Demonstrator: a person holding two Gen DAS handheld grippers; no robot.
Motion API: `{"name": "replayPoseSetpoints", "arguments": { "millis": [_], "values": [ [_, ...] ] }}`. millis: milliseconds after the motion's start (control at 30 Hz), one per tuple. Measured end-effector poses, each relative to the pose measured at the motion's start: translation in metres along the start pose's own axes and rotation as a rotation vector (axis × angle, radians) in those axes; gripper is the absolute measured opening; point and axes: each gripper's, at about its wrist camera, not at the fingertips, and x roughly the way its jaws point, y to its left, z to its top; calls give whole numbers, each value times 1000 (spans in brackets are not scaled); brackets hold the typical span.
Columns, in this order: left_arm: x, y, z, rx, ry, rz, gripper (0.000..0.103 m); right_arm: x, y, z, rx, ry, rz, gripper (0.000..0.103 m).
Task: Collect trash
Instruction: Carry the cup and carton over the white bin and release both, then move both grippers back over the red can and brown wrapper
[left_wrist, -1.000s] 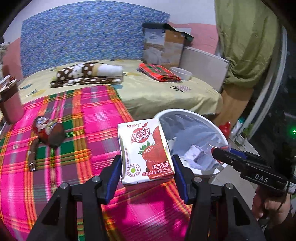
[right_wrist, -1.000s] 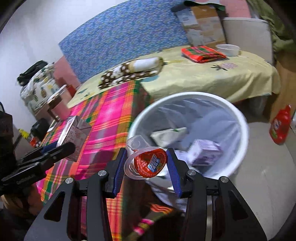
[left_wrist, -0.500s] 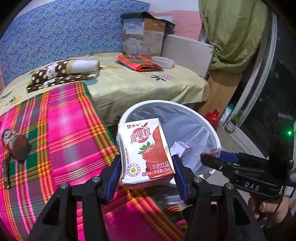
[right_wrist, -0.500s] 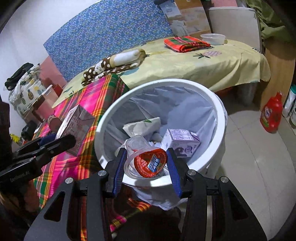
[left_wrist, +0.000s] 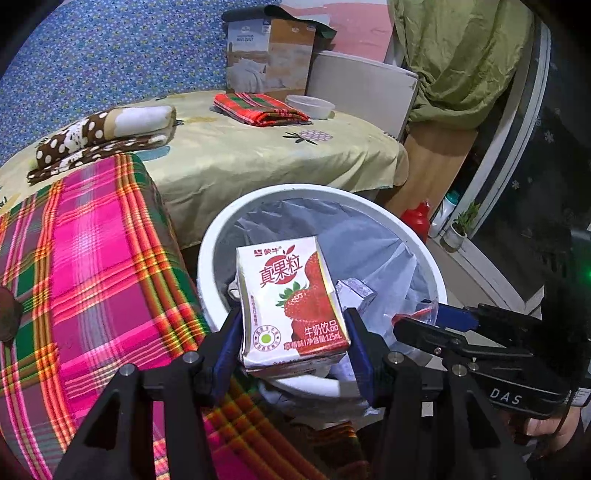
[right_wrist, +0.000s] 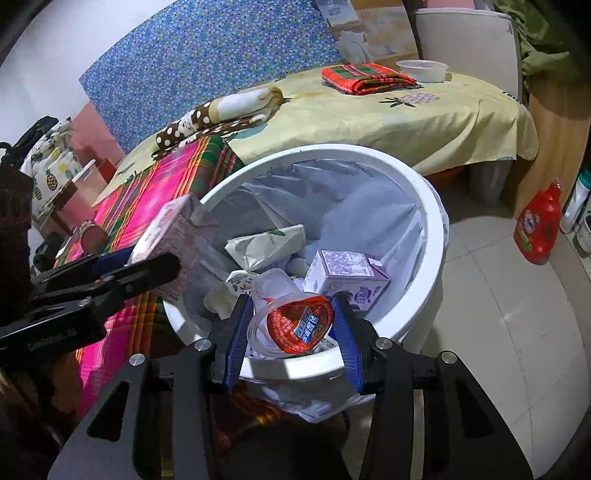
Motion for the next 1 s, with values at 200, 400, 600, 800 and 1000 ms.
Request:
{"name": "replayPoseSetpoints", "arguments": {
  "millis": [200, 400, 600, 800, 1000],
  "values": [
    [3, 0, 0, -9, -10, -17, 63, -2, -1, 1, 4, -10, -6, 47],
    [-9, 6, 0, -20, -39, -14, 64, -7, 0, 3, 8, -30, 1, 47],
    [-26, 16, -7, -42, -53, -1, 64, -15, 9, 4, 1, -54, 18, 50],
    [-46, 29, -16, -73, -76, 19, 64, -21, 26, 4, -25, -67, 43, 59],
    [-67, 42, -28, -110, -101, 59, 64, -24, 47, 3, -63, -69, 79, 59]
  ]
}}
